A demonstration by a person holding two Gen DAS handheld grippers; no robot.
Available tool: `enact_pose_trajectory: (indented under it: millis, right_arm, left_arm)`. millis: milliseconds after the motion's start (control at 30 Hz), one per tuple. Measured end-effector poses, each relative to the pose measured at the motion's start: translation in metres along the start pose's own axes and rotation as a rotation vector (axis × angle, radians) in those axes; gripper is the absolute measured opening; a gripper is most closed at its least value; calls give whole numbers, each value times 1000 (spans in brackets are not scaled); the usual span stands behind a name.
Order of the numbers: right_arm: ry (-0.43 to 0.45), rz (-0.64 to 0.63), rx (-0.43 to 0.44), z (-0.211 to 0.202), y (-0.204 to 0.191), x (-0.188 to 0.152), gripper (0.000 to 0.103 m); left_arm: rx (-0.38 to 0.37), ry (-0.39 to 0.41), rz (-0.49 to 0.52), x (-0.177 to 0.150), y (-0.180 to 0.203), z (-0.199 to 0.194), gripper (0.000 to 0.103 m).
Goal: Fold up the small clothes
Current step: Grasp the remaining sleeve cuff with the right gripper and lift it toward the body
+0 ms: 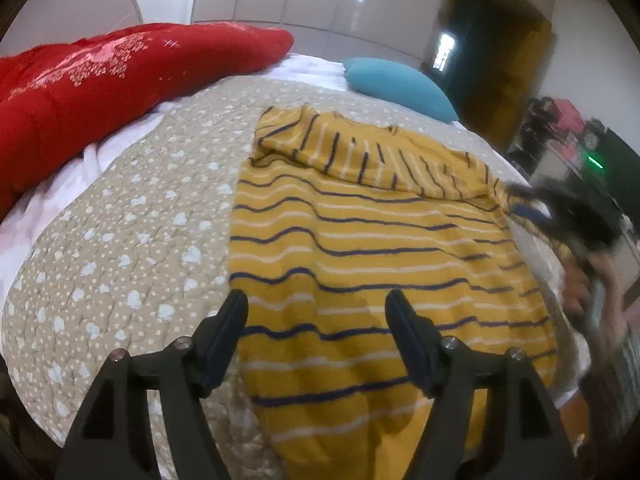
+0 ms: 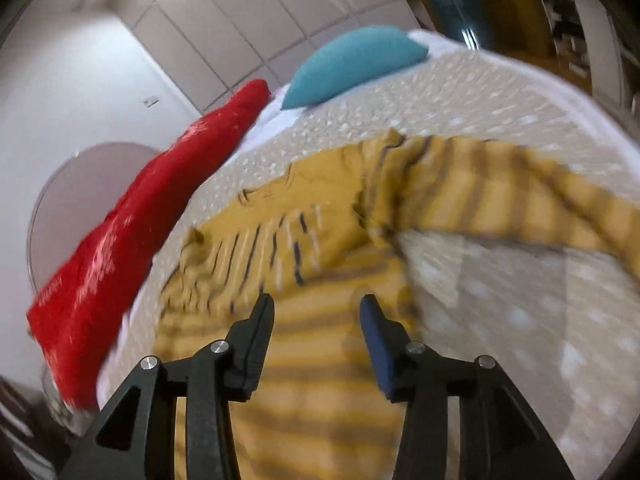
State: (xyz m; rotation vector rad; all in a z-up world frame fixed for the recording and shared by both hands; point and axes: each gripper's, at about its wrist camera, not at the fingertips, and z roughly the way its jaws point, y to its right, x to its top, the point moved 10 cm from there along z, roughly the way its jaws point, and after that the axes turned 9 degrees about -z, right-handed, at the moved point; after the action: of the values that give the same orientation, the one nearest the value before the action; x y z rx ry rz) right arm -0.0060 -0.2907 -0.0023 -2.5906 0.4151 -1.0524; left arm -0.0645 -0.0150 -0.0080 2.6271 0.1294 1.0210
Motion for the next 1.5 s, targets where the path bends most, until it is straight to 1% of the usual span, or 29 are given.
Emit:
enact_pose_trajectory:
  millis: [67, 167, 200, 233, 267, 333, 367, 400, 467, 500, 533, 567, 600, 667, 733, 800, 867, 967, 1067, 1100, 1167, 1233, 1267, 1300, 1333, 1367, 1400, 1467, 1500]
  right_arm:
    - [-50, 20, -60, 38, 7, 11, 49]
    - [-149, 66, -146, 86, 21, 16, 49]
    - [-133, 90, -144, 91, 22, 21, 48]
    - [-117, 99, -141, 93, 21, 26, 25]
    - [-109, 90, -136, 92, 19, 32, 6]
    - [-60, 74, -122, 82, 14, 43, 6]
    - [-19, 75, -112, 73, 13, 48, 6]
    - [3, 85, -120, 65, 17, 50, 6]
    - [-7, 103, -197, 62, 34, 47, 6]
    - [-28, 104, -211, 62, 42, 44, 6]
    - [-44, 105, -186, 61, 45, 41, 8]
    - [-46, 110, -140, 55, 45, 38, 13]
    - [-36, 110, -117, 43, 46, 37, 17]
    - [20, 102, -105, 5, 53, 34, 42]
    - [74, 96, -119, -37, 68, 26, 45]
    - [103, 86, -187, -80, 94, 14, 48]
    - [103, 45, -296, -120, 124, -2, 60]
    - [22, -44, -433, -155, 155, -30, 63]
    - [-31, -124, -515, -163, 169, -46, 66]
    - [-36, -144, -541, -160, 172, -48, 67]
    - [-33, -197, -632, -157, 182, -50, 68]
    - [-33, -250, -691, -157, 193, -51, 68]
    - [-40, -290, -714, -149, 195, -50, 64]
    - [-62, -321, -730, -144, 197, -52, 48]
    - [-88, -329, -742, -140, 200, -53, 18]
    - [-101, -302, -721, -138, 202, -48, 18]
    - [-79, -263, -680, -141, 201, -41, 17]
    - [24, -111, -546, -158, 206, -15, 17]
    - [73, -29, -508, -167, 216, 0, 18]
  left_arm:
    - [-3, -8, -6, -3, -2, -1, 71]
    - [-2, -23, -25, -10, -8, -4, 71]
    - [-1, -25, -28, -11, -10, -5, 71]
    - [2, -25, -31, -12, -13, -6, 71]
    - [6, -26, -33, -13, -16, -6, 71]
    - [9, -28, -40, -13, -19, -5, 71]
    - [8, -30, -44, -12, -20, -4, 71]
    - [8, -31, -47, -12, -20, -3, 71]
    - [7, -34, -46, -12, -17, -2, 71]
    - [2, -35, -43, -12, -15, -3, 71]
    - [-3, -32, -35, -13, -12, -5, 71]
    - [-3, -26, -24, -13, -10, -8, 71]
    - [0, -17, -12, -13, -8, -11, 71]
    - [11, -5, -2, -13, -8, -14, 74]
    - [9, -2, -12, -12, -10, -14, 77]
    - [3, -13, -22, -14, -10, -11, 78]
    - [-1, -30, -19, -17, -6, -5, 78]
    - [-9, -57, -5, -23, 5, 3, 78]
    - [-14, -72, 16, -29, 18, 5, 78]
    - [-11, -71, 28, -30, 22, 4, 78]
    - [-16, -69, 42, -31, 27, 1, 78]
    - [-9, -64, 52, -31, 30, -3, 78]
    - [-3, -60, 55, -31, 30, -5, 78]
    - [1, -58, 53, -30, 30, -6, 78]
    - [3, -56, 49, -29, 29, -8, 78]
    - [4, -56, 46, -29, 29, -8, 78]
    - [5, -57, 42, -29, 28, -8, 78]
    - [3, -68, 33, -30, 28, -6, 78]
    - [0, -75, 28, -31, 28, -5, 78]
